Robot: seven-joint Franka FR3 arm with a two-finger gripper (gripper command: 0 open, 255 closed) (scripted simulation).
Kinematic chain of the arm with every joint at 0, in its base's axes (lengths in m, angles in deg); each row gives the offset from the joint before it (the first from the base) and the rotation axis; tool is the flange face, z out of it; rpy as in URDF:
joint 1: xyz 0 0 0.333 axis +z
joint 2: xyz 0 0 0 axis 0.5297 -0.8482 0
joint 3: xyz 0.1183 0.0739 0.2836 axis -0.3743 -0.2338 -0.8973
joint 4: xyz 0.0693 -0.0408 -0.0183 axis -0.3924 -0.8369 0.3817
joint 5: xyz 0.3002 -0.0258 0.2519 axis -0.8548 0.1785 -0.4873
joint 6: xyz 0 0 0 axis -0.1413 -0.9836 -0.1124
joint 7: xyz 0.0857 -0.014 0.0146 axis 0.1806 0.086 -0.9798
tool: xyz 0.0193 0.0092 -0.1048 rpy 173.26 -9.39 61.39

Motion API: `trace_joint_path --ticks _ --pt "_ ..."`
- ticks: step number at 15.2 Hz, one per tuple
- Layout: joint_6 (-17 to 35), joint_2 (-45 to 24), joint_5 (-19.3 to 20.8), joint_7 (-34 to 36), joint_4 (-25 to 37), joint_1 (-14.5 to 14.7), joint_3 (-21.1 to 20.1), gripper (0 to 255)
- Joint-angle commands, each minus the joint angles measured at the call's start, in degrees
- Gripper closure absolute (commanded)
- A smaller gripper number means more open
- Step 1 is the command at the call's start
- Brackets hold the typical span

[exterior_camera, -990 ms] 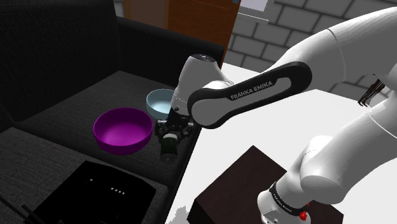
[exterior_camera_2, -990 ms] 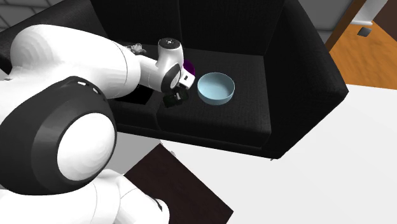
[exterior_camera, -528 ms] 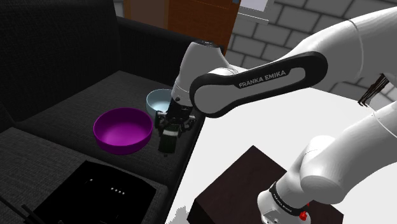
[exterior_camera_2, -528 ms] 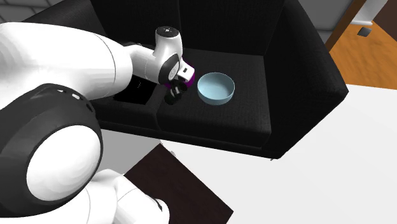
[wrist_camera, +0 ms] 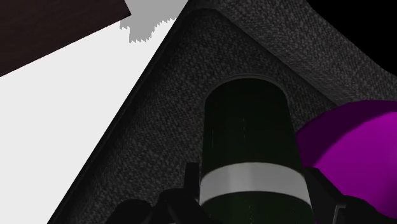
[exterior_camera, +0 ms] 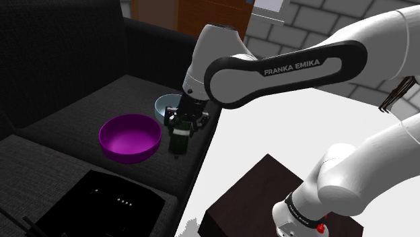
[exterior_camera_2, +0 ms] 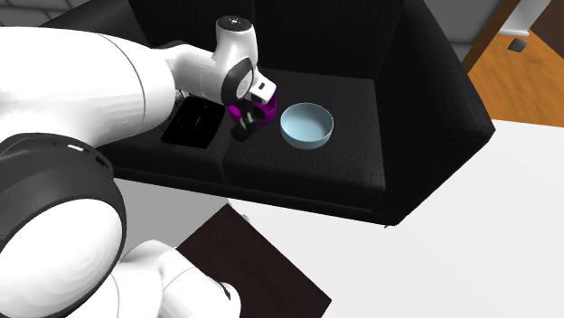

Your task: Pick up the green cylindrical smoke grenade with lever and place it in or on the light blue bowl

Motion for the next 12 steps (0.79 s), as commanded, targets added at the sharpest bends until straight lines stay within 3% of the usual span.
trace_joint_path --ticks 1,12 --pt "-1.67 0.55 0.09 0.11 1.14 -0.06 0.20 255" --pt "-10.39 2.81 0.64 0.91 7.66 -0.36 1.16 255"
